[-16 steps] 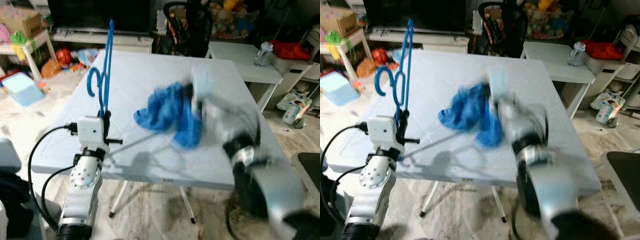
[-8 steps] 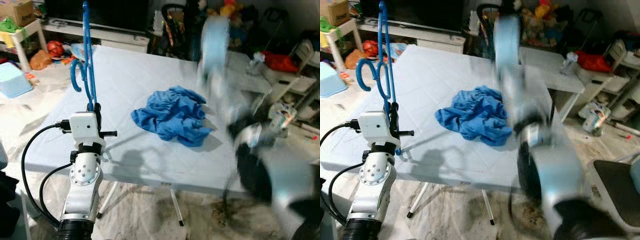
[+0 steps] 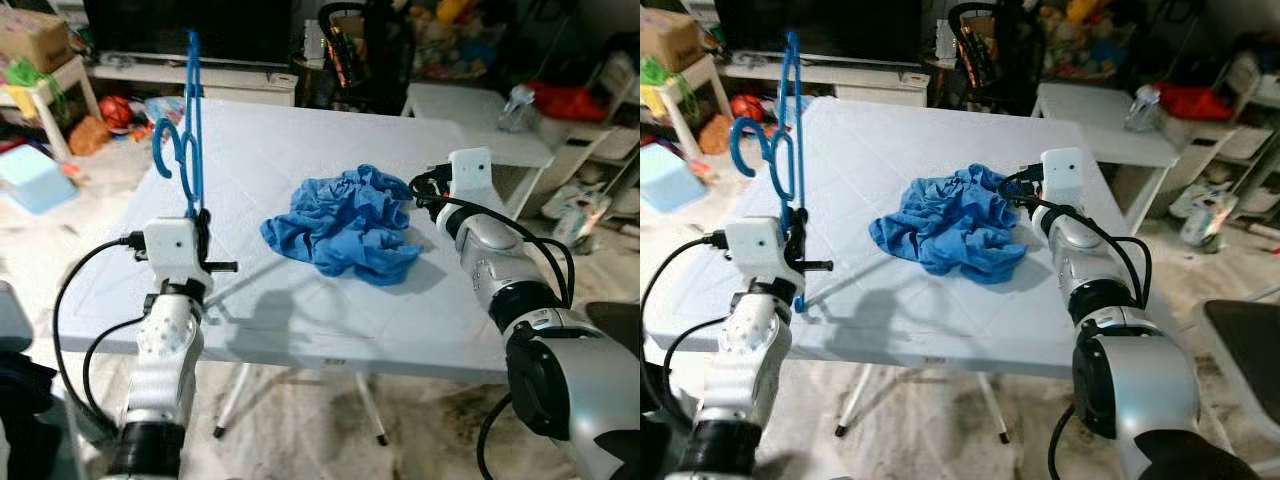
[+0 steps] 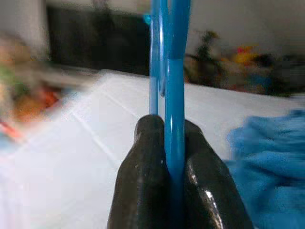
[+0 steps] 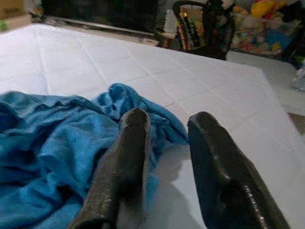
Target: Hang hanger
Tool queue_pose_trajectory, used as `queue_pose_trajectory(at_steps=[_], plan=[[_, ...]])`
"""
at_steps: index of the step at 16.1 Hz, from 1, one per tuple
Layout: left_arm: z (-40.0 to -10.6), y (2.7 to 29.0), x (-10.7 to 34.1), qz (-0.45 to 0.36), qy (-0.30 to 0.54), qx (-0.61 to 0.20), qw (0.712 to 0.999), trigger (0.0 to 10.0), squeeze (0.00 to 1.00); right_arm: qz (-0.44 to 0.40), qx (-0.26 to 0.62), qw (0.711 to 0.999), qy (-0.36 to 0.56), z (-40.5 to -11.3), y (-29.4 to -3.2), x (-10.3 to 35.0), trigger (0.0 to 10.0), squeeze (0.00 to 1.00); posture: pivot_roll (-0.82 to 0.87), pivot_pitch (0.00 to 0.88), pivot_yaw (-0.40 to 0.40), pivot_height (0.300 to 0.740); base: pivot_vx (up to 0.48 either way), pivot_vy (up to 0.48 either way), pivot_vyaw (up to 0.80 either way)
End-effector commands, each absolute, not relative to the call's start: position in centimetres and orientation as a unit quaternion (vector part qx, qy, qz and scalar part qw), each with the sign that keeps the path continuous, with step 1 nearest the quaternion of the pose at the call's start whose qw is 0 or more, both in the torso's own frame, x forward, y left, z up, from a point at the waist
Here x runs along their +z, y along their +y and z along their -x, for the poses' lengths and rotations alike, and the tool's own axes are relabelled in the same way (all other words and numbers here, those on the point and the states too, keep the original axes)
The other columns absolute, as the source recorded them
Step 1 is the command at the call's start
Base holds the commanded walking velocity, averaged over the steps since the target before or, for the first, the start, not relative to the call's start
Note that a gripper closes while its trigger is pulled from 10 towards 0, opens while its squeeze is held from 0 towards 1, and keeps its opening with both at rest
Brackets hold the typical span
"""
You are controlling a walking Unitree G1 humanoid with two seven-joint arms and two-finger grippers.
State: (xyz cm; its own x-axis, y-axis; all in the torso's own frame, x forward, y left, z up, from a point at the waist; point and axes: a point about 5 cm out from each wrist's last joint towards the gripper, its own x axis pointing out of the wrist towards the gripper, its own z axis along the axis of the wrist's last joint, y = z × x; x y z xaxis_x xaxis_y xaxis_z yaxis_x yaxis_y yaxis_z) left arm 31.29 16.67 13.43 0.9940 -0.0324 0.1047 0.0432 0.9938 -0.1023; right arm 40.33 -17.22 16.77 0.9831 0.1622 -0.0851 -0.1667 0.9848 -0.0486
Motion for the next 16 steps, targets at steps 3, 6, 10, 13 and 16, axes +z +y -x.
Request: queue_pose_trajectory(at_steps=[3, 6, 10, 13, 16], plan=[[-31.3, 16.3, 10.8, 0.034, 0.015, -0.021, 0.999, 10.0, 0.0, 0.04, 0.09, 0.995, 0.005, -40.4, -17.8, 18.0, 10.0, 1.0, 0.0, 0.0, -0.073, 0.74, 0.0, 0.0, 0.0], [-30.6, 16.4, 10.9, 0.034, 0.015, -0.035, 0.999, 10.0, 0.0, 0.051, 0.138, 0.989, -0.011, -39.2, -17.7, 16.6, 10.0, 1.0, 0.03, 0.0, -0.107, 0.74, 0.0, 0.0, 0.0], [-28.8, 17.5, 9.6, 0.023, 0.046, -0.025, 0.998, 10.0, 0.0, 0.002, 0.098, 0.995, -0.031, -36.4, -18.1, 13.9, 10.0, 1.0, 0.03, 0.0, -0.101, 0.74, 0.0, 0.0, 0.0], [-28.8, 15.7, 11.4, 0.069, 0.047, -0.074, 0.994, 10.0, 0.0, -0.04, 0.069, 0.997, -0.023, -34.4, -18.1, 12.1, 10.0, 1.0, 0.02, 0.0, -0.075, 0.74, 0.0, 0.0, 0.0], [-28.9, 15.3, 12.9, 0.06, 0.017, -0.081, 0.995, 10.0, 0.0, -0.033, 0.089, 0.995, -0.024, -33.8, -16.8, 11.9, 10.0, 1.0, 0.01, 0.0, -0.067, 0.74, 0.0, 0.0, 0.0]])
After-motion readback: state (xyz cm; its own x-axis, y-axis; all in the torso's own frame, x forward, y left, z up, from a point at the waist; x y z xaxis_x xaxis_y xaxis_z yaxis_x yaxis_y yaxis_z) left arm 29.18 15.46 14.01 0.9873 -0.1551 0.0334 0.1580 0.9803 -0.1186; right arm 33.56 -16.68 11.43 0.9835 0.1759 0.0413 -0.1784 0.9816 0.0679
